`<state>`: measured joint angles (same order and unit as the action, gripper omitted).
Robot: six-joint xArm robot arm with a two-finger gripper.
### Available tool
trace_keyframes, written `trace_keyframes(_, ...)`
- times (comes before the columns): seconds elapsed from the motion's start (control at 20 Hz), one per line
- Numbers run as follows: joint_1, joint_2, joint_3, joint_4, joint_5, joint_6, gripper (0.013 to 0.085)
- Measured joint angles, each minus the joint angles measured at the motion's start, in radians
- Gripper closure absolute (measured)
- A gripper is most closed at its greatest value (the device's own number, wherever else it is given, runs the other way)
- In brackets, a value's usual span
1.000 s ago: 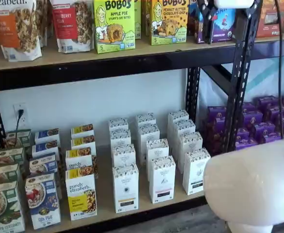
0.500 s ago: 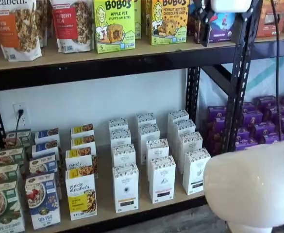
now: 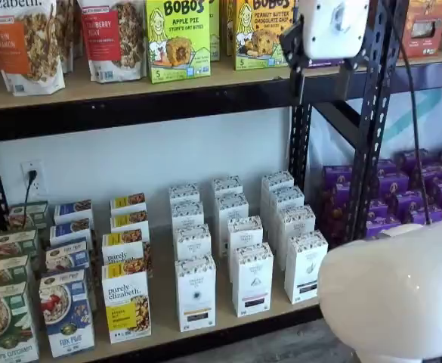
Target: Pick up the white box with a yellow strip in the middle, on the bottom shelf, the fourth box from the left
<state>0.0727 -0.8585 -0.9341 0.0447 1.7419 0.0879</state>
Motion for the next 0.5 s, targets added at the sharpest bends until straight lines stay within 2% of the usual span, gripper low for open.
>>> trace_keyframes(0.5,0.055,0.050,0.125,-0.005,-0.177,0.049,0.0130)
